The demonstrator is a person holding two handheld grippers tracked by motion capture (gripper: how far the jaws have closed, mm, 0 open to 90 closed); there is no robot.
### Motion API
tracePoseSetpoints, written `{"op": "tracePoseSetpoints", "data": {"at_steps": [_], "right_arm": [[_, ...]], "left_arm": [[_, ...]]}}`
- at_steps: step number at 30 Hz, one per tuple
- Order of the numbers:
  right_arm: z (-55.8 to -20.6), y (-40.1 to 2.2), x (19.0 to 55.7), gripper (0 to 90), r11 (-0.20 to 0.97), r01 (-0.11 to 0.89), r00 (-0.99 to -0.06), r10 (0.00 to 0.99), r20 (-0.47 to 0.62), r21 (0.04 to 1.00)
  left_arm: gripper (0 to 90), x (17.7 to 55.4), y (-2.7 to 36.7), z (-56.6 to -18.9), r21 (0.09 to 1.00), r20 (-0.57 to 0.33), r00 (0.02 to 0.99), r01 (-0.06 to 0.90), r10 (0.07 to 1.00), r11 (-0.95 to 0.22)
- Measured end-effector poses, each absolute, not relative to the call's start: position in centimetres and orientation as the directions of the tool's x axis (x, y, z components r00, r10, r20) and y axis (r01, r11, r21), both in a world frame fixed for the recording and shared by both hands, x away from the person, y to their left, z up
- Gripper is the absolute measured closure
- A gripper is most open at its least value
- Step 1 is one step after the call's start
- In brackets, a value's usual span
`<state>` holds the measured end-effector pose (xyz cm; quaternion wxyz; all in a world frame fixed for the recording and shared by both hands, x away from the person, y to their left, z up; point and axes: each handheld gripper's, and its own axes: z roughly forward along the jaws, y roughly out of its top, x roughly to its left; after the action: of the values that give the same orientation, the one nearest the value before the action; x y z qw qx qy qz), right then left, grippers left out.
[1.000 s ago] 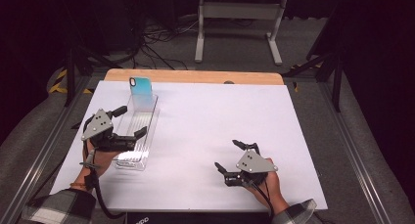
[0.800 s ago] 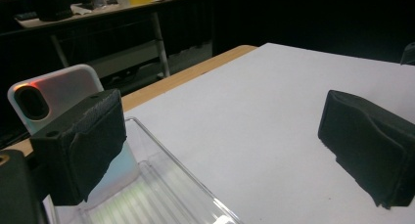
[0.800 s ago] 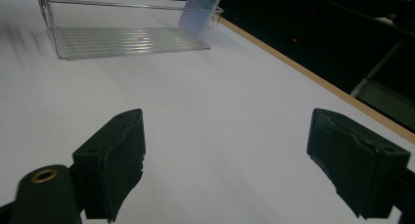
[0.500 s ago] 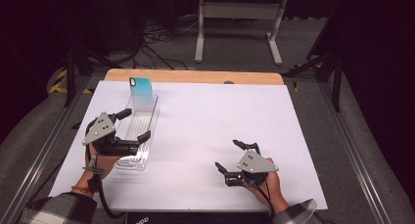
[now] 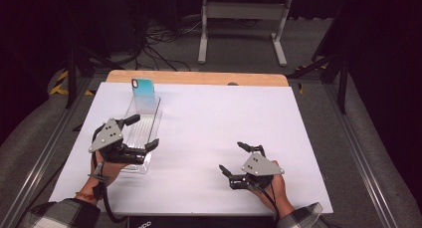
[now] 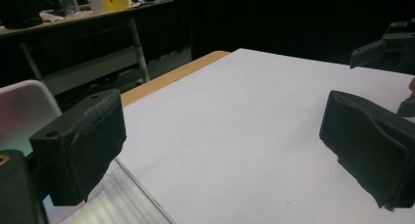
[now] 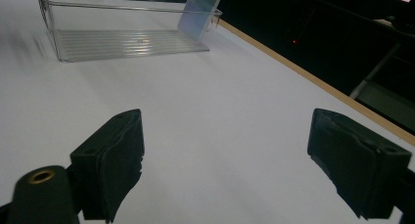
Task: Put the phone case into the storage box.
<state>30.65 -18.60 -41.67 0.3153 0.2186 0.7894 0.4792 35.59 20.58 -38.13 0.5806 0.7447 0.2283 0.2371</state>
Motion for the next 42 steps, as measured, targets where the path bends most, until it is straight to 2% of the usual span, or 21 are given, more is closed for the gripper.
{"op": "tracePoseSetpoints", "data": {"at_steps": [21, 42], "right_arm": [[-41.1, -18.9, 30.1, 14.0, 0.441, 0.027, -0.708, 0.642, -0.294, 0.897], [-41.2, -18.7, 29.9, 12.8, 0.453, 0.025, -0.723, 0.624, -0.297, 0.891]], "left_arm": [[3.9, 34.0, 18.6, -38.8, 0.968, 0.102, 0.819, 0.048, 0.564, -0.245], [4.4, 33.0, 18.5, -40.3, 0.955, 0.123, 0.833, 0.048, 0.539, -0.292]]}}
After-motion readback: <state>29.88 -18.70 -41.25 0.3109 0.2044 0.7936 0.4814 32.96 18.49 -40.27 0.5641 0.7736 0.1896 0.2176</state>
